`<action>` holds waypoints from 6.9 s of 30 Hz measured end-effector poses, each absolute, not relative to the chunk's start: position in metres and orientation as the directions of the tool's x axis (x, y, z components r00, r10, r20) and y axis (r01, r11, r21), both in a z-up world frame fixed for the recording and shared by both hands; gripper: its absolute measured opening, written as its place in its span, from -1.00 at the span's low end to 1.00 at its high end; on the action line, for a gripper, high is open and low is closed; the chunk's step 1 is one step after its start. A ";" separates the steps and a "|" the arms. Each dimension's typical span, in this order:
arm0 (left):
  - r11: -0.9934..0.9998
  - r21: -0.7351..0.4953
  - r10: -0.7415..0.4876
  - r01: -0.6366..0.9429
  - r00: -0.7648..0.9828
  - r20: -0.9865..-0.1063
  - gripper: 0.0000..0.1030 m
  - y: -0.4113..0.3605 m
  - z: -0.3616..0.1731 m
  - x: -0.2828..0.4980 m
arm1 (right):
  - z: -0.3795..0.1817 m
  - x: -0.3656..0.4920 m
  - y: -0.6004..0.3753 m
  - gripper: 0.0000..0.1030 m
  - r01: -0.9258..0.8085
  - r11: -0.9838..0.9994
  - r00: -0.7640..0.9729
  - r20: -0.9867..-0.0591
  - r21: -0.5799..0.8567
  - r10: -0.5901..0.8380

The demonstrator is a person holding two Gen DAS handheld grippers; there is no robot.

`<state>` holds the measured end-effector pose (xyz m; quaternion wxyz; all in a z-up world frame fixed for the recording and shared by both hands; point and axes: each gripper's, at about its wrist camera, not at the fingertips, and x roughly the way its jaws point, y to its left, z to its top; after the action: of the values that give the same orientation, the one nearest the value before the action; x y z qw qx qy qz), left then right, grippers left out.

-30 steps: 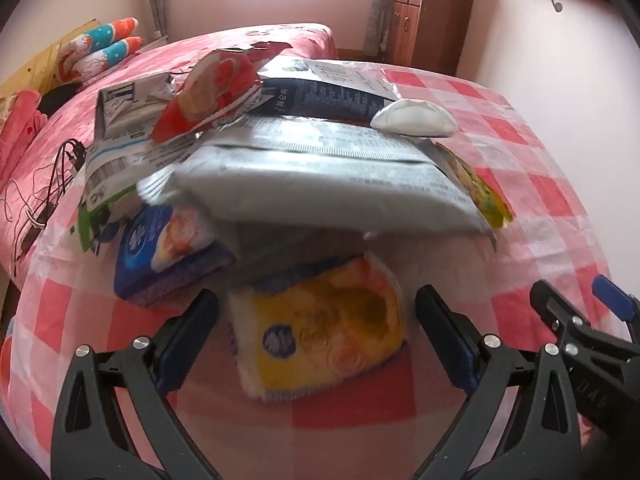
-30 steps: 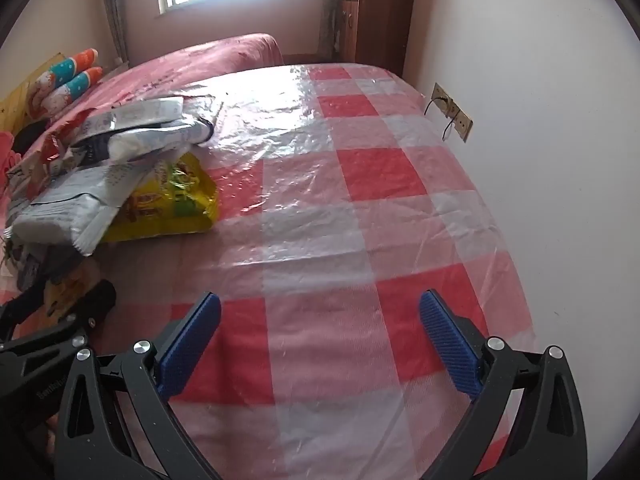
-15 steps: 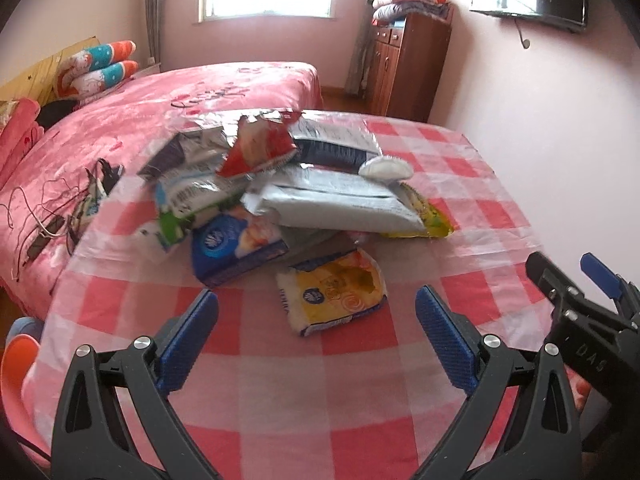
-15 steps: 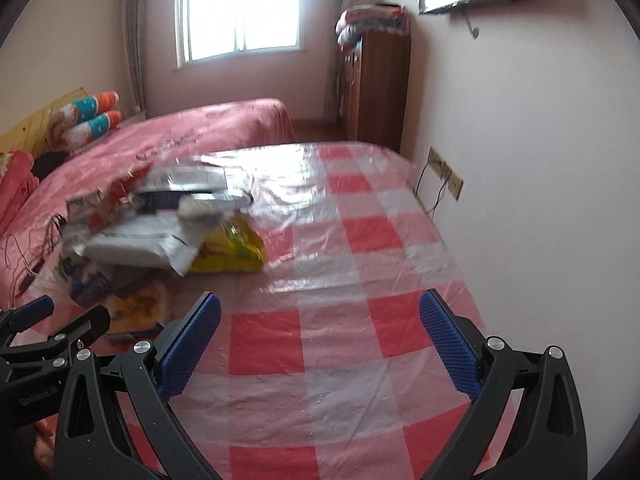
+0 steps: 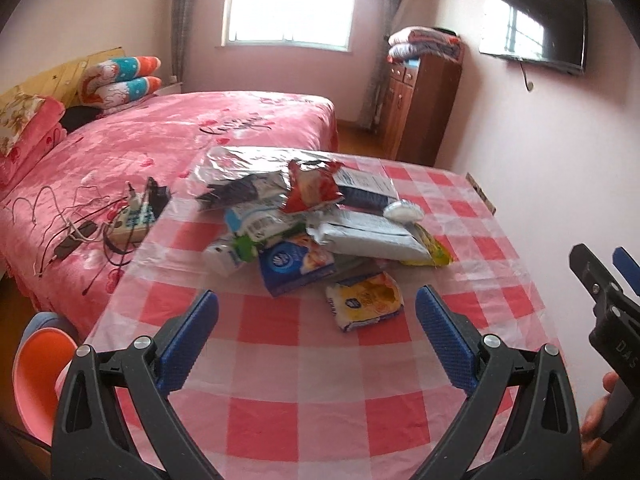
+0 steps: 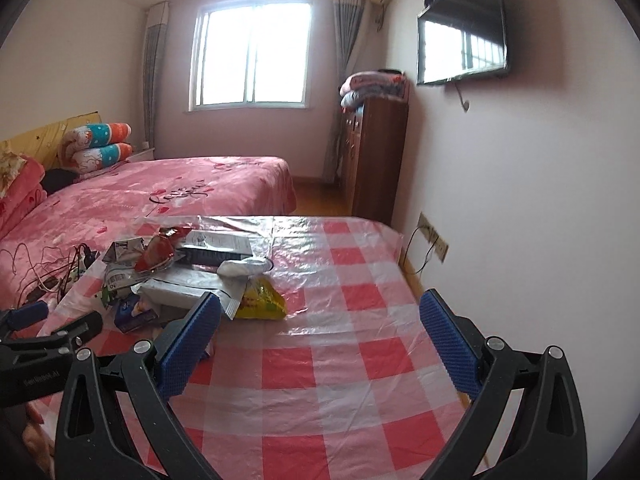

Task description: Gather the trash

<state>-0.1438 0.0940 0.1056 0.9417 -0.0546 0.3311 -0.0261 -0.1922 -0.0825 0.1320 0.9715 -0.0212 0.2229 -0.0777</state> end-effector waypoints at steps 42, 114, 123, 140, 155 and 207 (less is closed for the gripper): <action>0.996 -0.085 -0.050 0.009 0.865 -0.499 0.92 0.117 0.127 -0.181 | 0.142 -0.210 -0.084 0.91 0.160 0.984 0.906 -0.384 -0.076 -0.177; 0.905 -0.426 -0.328 -0.007 0.627 -0.707 -0.20 0.182 0.024 0.021 | -0.006 -0.062 0.016 0.67 -0.256 0.961 0.571 -0.786 0.102 0.236; 0.902 -0.432 -0.314 -0.027 0.645 -0.697 -0.31 0.185 0.025 -0.012 | -0.006 -0.068 0.012 0.34 -0.254 0.965 0.583 -0.785 0.069 0.209; 0.868 -0.496 -0.381 0.006 0.648 -0.660 -0.44 0.192 0.035 -0.094 | 0.003 -0.113 -0.015 0.15 -0.267 0.954 0.612 -0.740 0.139 0.279; 0.869 -0.494 -0.401 0.020 0.612 -0.682 -0.43 0.208 0.022 -0.141 | 0.006 -0.136 -0.030 -0.03 -0.251 0.958 0.608 -0.748 0.138 0.266; 0.976 -0.209 -0.194 0.064 0.695 -0.692 -0.12 0.217 0.036 -0.165 | 0.037 -0.146 -0.017 0.03 -0.262 0.959 0.638 -0.726 0.108 0.256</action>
<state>-0.1647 0.2175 0.0359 0.9168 -0.0844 0.3839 -0.0702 -0.1455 -0.0170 0.0368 0.9050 -0.0039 0.4007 0.1430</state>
